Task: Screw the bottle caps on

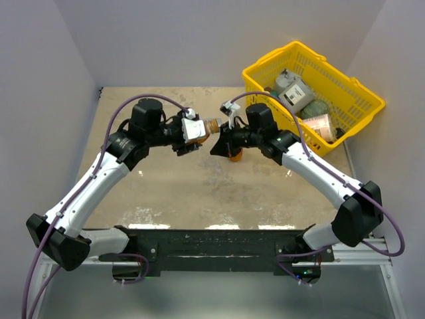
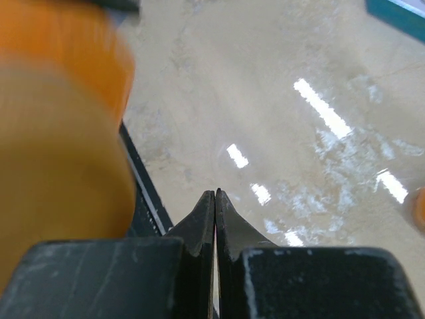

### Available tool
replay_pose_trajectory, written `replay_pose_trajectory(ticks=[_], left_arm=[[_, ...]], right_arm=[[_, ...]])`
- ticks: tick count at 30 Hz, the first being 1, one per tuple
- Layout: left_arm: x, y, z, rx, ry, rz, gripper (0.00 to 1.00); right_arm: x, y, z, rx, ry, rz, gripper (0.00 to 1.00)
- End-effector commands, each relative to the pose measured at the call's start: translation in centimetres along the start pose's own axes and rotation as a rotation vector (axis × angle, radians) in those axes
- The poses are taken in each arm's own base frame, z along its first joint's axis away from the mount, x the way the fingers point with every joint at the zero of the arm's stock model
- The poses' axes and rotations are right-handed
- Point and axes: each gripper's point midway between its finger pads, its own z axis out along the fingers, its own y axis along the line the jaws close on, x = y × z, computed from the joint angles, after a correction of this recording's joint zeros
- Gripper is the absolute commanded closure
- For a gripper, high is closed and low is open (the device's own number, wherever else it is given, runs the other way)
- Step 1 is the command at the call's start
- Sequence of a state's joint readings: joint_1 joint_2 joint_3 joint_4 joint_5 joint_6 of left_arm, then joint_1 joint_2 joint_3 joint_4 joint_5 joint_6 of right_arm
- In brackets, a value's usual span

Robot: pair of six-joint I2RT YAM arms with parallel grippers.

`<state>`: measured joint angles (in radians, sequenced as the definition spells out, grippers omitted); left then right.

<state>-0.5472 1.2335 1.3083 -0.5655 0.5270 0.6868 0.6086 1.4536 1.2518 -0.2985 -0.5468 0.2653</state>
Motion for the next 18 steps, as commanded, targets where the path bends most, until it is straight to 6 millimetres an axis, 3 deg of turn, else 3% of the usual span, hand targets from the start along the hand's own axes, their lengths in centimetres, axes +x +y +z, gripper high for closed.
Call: replay_pose_trajectory(ticks=[1,10,14,15,18], left_arm=[[-2.7,5.5,-1.4,-0.203,-0.062,0.045,1.00],[-2.4,5.9,-1.3,-0.219,-0.066,0.029,1.00],[-2.3,5.9,-1.4,-0.213,-0.058,0.033,1.00],[-2.3,5.8,-1.6,-0.208,-0.057,0.048,1.00],[-2.4,5.4,-1.9,-0.194,-0.068,0.090,1.00]], right_arm=[[0.5,3.6,-1.5,-0.115,0.016,-0.058,1.00],[0.6,4.5,-3.1,-0.137,0.007,-0.153,1.00],[0.8,5.1,-6.2,-0.137,0.060,-0.315,1.00],[-0.4,5.4,-7.3,-0.139,0.033,-0.367,1.00],[-1.5,6.4,-10.6,-0.135,-0.025,-0.578,0.96]])
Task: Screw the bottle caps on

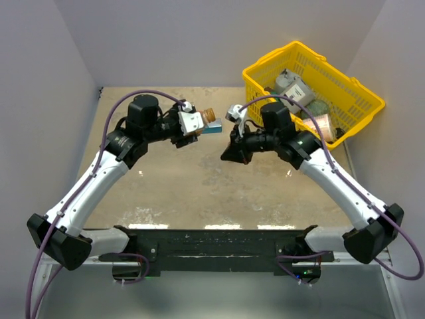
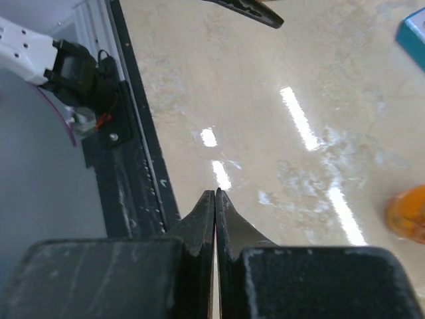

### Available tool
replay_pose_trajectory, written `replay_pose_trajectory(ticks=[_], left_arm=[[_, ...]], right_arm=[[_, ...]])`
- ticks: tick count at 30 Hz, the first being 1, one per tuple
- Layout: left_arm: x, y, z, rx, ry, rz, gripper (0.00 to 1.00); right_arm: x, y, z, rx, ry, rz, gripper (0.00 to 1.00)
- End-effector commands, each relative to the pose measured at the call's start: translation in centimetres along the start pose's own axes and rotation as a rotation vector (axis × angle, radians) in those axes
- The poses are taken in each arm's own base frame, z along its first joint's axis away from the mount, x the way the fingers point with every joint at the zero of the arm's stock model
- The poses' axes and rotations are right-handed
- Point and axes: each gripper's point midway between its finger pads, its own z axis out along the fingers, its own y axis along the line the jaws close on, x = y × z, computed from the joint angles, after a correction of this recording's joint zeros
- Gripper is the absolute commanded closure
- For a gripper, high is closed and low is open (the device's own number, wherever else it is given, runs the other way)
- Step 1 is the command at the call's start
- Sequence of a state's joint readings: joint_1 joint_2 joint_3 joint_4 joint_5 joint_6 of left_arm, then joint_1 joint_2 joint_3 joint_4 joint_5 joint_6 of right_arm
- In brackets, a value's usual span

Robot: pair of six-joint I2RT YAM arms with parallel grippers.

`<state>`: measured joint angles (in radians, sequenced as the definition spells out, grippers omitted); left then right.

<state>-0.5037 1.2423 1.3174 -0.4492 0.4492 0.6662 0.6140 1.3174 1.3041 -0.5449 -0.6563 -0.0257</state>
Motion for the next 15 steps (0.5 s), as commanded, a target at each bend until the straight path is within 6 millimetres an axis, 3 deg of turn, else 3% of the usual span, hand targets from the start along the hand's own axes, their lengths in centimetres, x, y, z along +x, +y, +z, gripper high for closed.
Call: replay_pose_trajectory(ticks=[1,2,4,5,8,15], left_arm=[[-2.1,1.1,-1.1,-0.021,-0.077,0.076,1.00],[-2.2,1.1,-1.2,-0.011,-0.084,0.082,1.00],[-2.8,0.3,-1.3,0.042,-0.106,0.099,1.00],[-2.8,0.0,-1.1,0.067,-0.107,0.097,1.00],[-3.3,-1.8,-1.0,0.188,-0.133,0.098,1.00],[-5.0,-4.8,-1.8,0.399,-0.205,0.083,1.00]], right_arm=[[-2.9,2.4,-6.0,0.011,-0.075,-0.395,0.82],[-3.0,1.5,-6.7,0.062,-0.061,-0.528,0.48],[-3.7,1.0,-8.3,0.152,-0.089,-0.670,0.27],[-4.4,0.5,-9.0,0.190,-0.093,-0.843,0.18],[-5.9,0.7,-10.3,0.244,-0.126,-1.153,0.11],[-7.5,1.9,-9.7,0.209,-0.195,-1.469,0.11]])
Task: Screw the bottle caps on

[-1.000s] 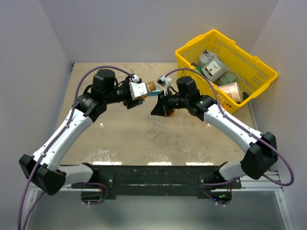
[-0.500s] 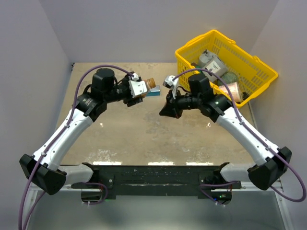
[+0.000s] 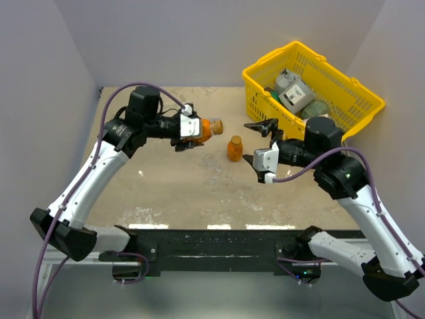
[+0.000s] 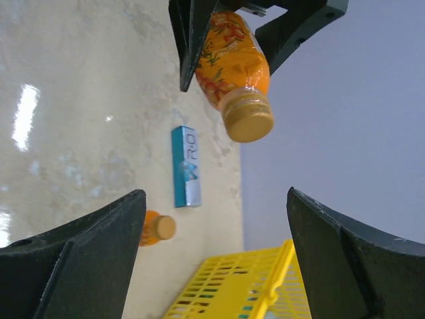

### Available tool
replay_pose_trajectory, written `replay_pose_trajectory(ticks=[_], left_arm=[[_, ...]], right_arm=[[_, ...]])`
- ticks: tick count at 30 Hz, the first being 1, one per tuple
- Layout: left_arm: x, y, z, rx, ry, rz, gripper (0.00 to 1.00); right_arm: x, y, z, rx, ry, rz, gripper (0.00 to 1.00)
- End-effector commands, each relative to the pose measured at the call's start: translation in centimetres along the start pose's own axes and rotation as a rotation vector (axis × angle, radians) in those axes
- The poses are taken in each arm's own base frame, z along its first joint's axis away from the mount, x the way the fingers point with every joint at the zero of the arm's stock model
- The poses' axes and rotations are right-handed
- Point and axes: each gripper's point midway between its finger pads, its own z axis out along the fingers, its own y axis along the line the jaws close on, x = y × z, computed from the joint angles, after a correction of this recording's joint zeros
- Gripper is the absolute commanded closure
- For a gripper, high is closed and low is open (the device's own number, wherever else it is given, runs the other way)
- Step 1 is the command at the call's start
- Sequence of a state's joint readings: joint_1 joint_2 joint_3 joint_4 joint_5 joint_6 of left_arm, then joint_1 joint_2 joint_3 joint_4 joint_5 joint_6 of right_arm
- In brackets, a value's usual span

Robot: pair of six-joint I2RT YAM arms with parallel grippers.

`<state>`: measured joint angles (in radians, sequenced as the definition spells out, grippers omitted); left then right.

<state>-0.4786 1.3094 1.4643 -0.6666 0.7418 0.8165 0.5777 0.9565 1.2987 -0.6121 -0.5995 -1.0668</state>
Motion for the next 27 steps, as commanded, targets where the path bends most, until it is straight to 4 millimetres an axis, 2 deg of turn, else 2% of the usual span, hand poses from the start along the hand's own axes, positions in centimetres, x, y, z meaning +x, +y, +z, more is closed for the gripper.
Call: replay_pose_trajectory(ticks=[1,5,11,15,21,27], left_arm=[[-2.5,-2.0,-0.3,0.145,-0.094,0.020,1.00],[-2.9,-2.7,-0.6,0.183,-0.109,-0.001,1.00],[-3.1,-3.0,-0.6,0.197,-0.116,-0.009,1.00],[-3.5,-3.0,-0.6,0.204,-0.127,-0.018,1.00],[-3.8,-2.9,-0.5,0.210,-0.138,-0.024,1.00],[-3.8,-3.2,-0.6,0.222,-0.136,-0.026,1.00]], right_arm=[[-0.7,-1.9,1.7,0.040,-0.071,-0.297,0.11],[-0.9,-1.9,2.2,0.024,-0.094,-0.356,0.12],[-2.3,-1.8,2.9,0.015,-0.165,-0.404,0.11],[-2.6,-1.1,4.1,-0.022,-0.196,-0.431,0.13],[-3.0,-0.2,5.6,-0.068,-0.215,-0.453,0.19],[-3.1,-0.9,6.1,-0.047,-0.214,-0.451,0.25]])
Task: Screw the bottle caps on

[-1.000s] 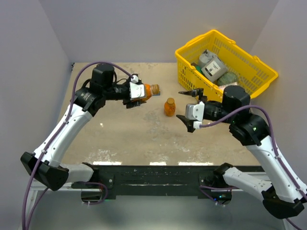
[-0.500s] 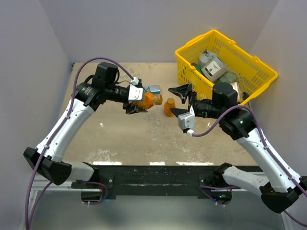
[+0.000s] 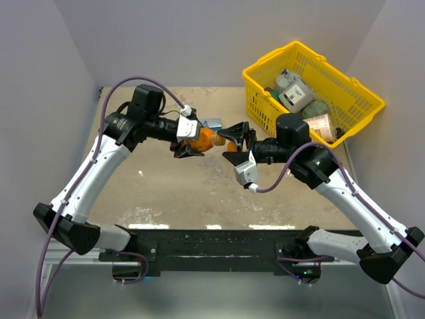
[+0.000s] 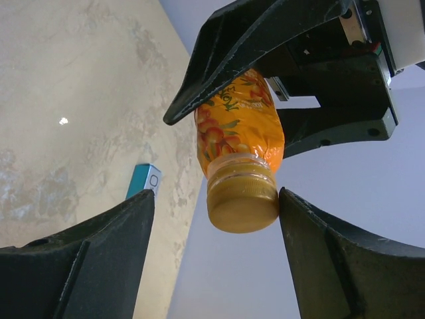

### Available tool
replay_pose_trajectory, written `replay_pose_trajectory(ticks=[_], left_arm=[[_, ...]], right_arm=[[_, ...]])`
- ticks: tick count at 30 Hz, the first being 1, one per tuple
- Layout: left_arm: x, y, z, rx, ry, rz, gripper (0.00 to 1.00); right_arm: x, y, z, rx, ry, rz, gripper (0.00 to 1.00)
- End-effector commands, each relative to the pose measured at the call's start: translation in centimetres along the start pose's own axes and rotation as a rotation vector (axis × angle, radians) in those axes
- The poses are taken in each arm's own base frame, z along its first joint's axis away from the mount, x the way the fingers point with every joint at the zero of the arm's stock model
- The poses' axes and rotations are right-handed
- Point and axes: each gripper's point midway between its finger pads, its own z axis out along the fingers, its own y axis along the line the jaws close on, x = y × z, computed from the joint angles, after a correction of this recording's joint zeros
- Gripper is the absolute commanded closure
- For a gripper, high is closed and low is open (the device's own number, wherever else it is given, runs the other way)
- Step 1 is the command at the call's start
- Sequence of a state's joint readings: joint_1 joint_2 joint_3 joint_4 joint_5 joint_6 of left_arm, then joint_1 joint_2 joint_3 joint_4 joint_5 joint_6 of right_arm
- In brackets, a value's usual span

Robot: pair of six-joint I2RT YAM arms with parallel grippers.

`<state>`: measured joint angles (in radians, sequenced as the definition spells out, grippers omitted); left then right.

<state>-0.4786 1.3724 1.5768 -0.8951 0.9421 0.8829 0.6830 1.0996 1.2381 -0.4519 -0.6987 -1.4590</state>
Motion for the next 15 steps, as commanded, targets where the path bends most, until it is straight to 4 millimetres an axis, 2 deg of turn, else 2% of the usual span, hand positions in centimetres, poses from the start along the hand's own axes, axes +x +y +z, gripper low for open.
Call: replay_pose_trajectory(ticks=[1,11,15], left_arm=[[-1.9,0.2,-0.4,0.008,-0.049,0.047,1.00],[-2.0,0.5,-0.4,0.008,-0.050,0.051,1.00],[-2.2,0.6,-0.4,0.007,-0.051,0.057,1.00]], right_arm=[[-1.2,-2.8,-0.4,0.063,-0.024,-0.066,0.27],[-0.3,-2.8,0.2,0.046,0.001,-0.058,0.56],[0.3,-2.9,0.4,0.046,0.016,-0.022,0.71]])
